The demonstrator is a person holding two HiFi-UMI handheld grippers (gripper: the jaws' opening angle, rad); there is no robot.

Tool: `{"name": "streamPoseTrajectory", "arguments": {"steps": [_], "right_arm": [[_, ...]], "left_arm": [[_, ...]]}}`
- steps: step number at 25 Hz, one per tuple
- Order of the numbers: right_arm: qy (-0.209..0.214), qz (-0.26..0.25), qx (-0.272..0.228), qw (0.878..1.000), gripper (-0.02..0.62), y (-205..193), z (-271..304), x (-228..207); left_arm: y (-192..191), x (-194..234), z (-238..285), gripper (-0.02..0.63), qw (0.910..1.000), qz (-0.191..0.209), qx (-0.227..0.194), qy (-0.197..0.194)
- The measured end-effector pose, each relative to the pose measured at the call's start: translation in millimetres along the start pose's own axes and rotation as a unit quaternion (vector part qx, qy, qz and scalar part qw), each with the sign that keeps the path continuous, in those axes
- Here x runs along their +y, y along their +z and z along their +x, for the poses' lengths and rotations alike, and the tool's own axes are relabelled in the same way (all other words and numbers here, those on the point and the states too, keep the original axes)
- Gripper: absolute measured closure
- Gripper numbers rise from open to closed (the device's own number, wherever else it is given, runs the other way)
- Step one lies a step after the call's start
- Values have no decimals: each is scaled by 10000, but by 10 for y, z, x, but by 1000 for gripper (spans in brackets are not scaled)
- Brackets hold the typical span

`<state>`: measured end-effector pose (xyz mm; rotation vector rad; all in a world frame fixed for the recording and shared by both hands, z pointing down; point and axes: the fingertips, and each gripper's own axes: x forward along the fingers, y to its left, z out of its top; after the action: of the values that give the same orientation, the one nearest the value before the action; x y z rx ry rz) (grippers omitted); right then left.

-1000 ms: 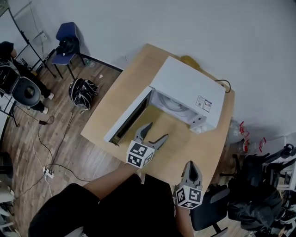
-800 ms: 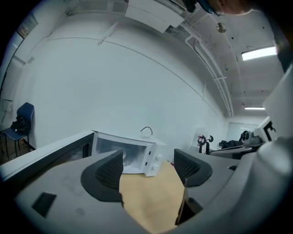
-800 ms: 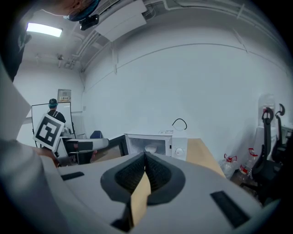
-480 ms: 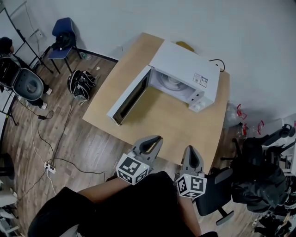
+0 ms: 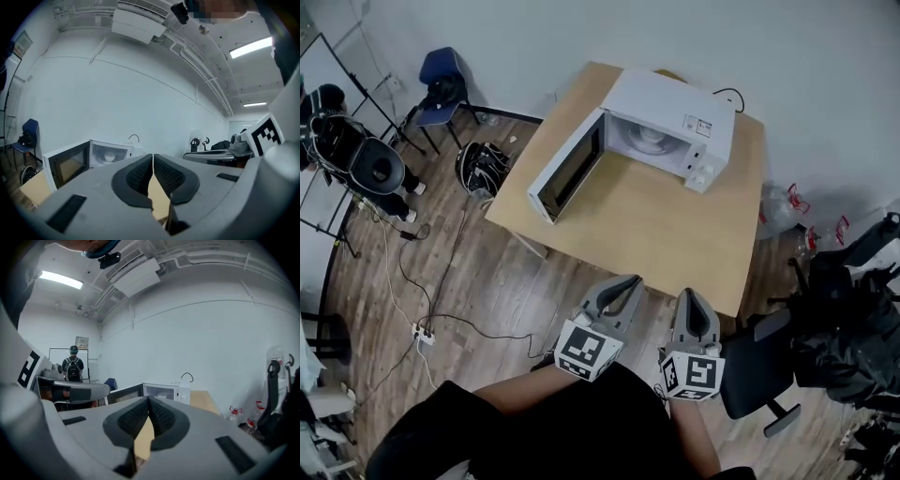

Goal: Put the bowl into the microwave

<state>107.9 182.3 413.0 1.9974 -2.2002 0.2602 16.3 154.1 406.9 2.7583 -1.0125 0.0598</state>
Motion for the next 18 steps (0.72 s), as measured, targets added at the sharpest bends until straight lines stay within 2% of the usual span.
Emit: {"name": "streamPoseTrajectory", "arguments": {"steps": [5, 9, 12, 18], "right_arm": [[-9, 13, -100, 9999, 535, -288, -729, 56], [93, 25, -177, 9998, 535, -444, -1207, 146], [219, -55, -104, 9997, 535, -569, -1522, 260], [238, -110, -71, 9996, 535, -612, -1936, 393]], "left_arm": [[-252, -673, -391, 586, 9998, 65, -40, 169], [-405, -1048, -700, 586, 9994, 109, -28, 322], [-483, -1223, -986, 586, 9985, 349, 14, 422], [-482, -1391, -1379, 586, 9975, 455, -60, 544]]}}
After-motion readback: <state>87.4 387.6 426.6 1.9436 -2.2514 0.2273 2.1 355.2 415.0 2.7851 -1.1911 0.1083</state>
